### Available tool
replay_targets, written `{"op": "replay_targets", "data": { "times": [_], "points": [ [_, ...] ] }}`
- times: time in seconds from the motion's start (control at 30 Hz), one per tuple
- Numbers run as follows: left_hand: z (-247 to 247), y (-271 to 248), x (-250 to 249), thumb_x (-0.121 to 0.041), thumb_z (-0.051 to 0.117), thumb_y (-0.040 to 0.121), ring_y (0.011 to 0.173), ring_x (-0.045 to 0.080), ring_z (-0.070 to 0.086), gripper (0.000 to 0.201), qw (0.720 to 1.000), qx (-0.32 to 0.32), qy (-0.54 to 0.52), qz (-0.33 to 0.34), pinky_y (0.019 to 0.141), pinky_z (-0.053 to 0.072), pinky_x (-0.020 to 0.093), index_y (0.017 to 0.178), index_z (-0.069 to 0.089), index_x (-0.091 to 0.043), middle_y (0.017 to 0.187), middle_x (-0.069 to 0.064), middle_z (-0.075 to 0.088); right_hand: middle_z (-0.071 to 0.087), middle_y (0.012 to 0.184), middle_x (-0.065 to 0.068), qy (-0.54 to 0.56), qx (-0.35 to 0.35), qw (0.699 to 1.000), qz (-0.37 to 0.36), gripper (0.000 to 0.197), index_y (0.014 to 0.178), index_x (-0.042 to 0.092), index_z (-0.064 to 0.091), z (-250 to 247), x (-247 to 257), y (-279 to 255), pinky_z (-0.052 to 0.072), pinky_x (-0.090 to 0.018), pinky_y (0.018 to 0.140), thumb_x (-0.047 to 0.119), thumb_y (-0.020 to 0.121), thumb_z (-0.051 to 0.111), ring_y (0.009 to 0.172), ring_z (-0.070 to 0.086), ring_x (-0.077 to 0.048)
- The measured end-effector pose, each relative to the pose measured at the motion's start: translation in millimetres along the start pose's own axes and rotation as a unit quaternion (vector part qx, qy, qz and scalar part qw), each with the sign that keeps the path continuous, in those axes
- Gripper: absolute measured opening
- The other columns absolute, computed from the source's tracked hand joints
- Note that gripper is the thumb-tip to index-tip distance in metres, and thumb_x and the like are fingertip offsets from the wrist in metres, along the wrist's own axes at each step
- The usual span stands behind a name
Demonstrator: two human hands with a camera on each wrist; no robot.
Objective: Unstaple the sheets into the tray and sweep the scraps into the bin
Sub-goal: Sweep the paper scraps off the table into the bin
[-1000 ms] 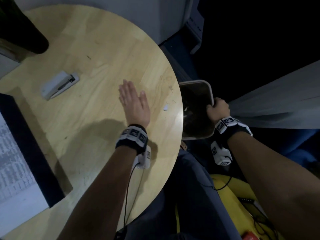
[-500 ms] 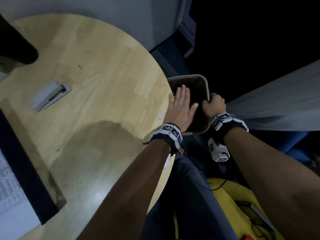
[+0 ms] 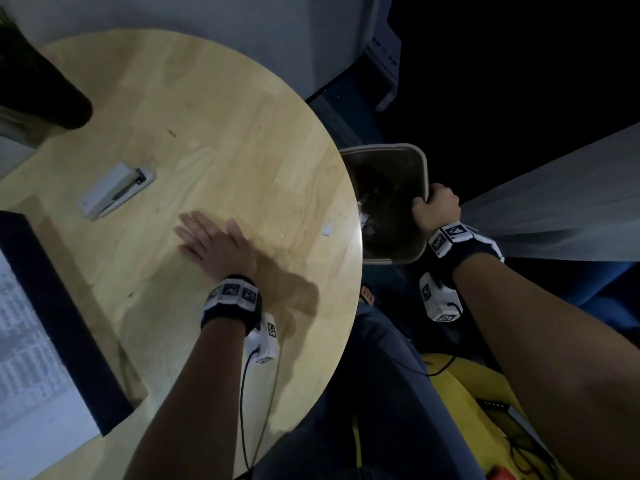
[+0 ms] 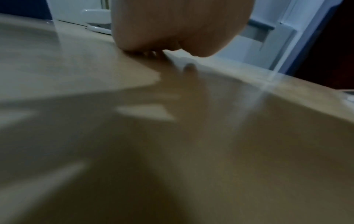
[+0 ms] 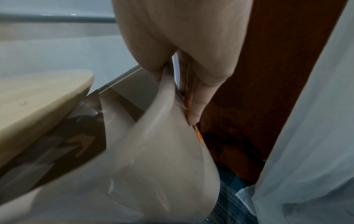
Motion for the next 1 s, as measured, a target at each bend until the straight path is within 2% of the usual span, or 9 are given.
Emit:
{"op": "replay_targets", "data": {
  "times": [0.1,0.3,0.47,0.5,0.57,0.67,0.8,0.9,1.0],
  "points": [
    [20.3,-25.1,-38.7,-0.039,0.027,0.097,0.144,0.036,0.003,0.066,0.998,0.019,0.029,0.049,0.115,0.003,0.051,0.145,0.006,0.002,0.156,0.022,0.004,0.064,0.115,-0.024,0.007,-0.006,1.000,0.009,0.032,0.114,0.001,0.060,1.1,-1.7,-3.5,0.048,-0.037,0.085,0.015,0.086,0.051,0.106,0.059,-0.041],
    [82.5,-116.2,-153.1,-0.044,0.014,0.097,0.144,0.032,-0.009,0.067,0.957,0.116,0.046,0.263,0.118,-0.006,0.047,0.145,-0.004,-0.001,0.156,0.019,-0.007,0.064,0.115,-0.024,0.005,-0.005,1.000,0.013,0.031,0.113,0.001,0.060,4.1,-3.3,-11.0,0.048,-0.037,0.085,0.014,0.086,0.051,0.107,0.059,-0.041],
    [87.9,-172.4,-199.0,-0.035,0.024,0.100,0.145,0.021,-0.004,0.056,0.830,0.233,-0.004,0.507,0.119,-0.001,0.046,0.148,0.007,-0.011,0.158,0.008,0.003,0.065,0.113,-0.024,-0.001,-0.011,1.000,0.006,0.030,0.109,0.001,0.062,3.5,-8.4,-17.9,0.048,-0.038,0.086,0.015,0.085,0.051,0.105,0.060,-0.041],
    [76.5,-165.8,-192.9,-0.034,0.026,0.099,0.145,0.021,-0.001,0.055,0.827,0.220,-0.020,0.516,0.119,-0.003,0.045,0.148,0.011,-0.013,0.158,0.007,0.006,0.065,0.113,-0.024,-0.001,-0.008,1.000,0.008,0.030,0.109,0.001,0.062,3.5,-10.5,-20.0,0.048,-0.038,0.086,0.015,0.085,0.051,0.105,0.060,-0.041],
    [53.3,-122.7,-159.1,-0.035,0.026,0.096,0.145,0.022,0.000,0.056,0.877,0.150,-0.037,0.455,0.116,-0.008,0.043,0.147,0.013,-0.016,0.158,0.008,0.010,0.064,0.114,-0.024,-0.002,-0.004,1.000,0.011,0.031,0.111,0.002,0.061,2.6,-15.7,-24.5,0.047,-0.038,0.086,0.015,0.085,0.051,0.106,0.059,-0.041],
    [9.6,-36.9,-56.4,-0.038,0.023,0.095,0.144,0.031,0.000,0.061,0.972,0.008,0.020,0.232,0.117,-0.002,0.050,0.147,0.007,-0.010,0.157,0.015,0.008,0.063,0.116,-0.024,-0.006,0.004,1.000,0.015,0.032,0.114,0.002,0.060,1.6,-22.4,-30.7,0.047,-0.039,0.089,0.015,0.086,0.051,0.109,0.058,-0.042],
    [-29.4,-0.3,62.7,-0.034,0.026,0.099,0.143,0.040,0.002,0.060,0.999,-0.023,0.036,-0.008,0.114,0.000,0.053,0.146,0.007,-0.003,0.156,0.021,0.004,0.064,0.116,-0.024,-0.005,-0.003,1.000,0.020,0.033,0.115,0.003,0.061,-3.3,-26.2,-36.0,0.047,-0.039,0.090,0.015,0.086,0.051,0.108,0.059,-0.041],
    [-12.6,-22.9,68.5,-0.039,0.027,0.098,0.143,0.041,-0.001,0.064,0.998,0.009,0.047,-0.029,0.113,-0.002,0.056,0.146,0.005,-0.002,0.156,0.021,0.002,0.064,0.117,-0.023,-0.003,-0.005,1.000,0.022,0.033,0.116,0.003,0.060,-4.9,-26.1,-41.0,0.047,-0.038,0.089,0.015,0.087,0.052,0.109,0.058,-0.041],
    [16.6,-55.2,23.9,-0.049,0.021,0.094,0.142,0.044,0.003,0.072,0.997,0.038,0.061,0.027,0.113,0.002,0.057,0.145,0.008,0.000,0.154,0.027,0.006,0.063,0.118,-0.023,0.006,-0.006,1.000,0.022,0.034,0.118,0.003,0.059,-4.5,-25.4,-44.7,0.047,-0.038,0.090,0.015,0.088,0.052,0.110,0.058,-0.041]
  ]
}}
Point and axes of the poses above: each hand's wrist, its own y-axis towards the middle knuckle, its own z-axis out of the palm, x = y × z, the point moved 10 cm from there along y, towards the middle knuckle
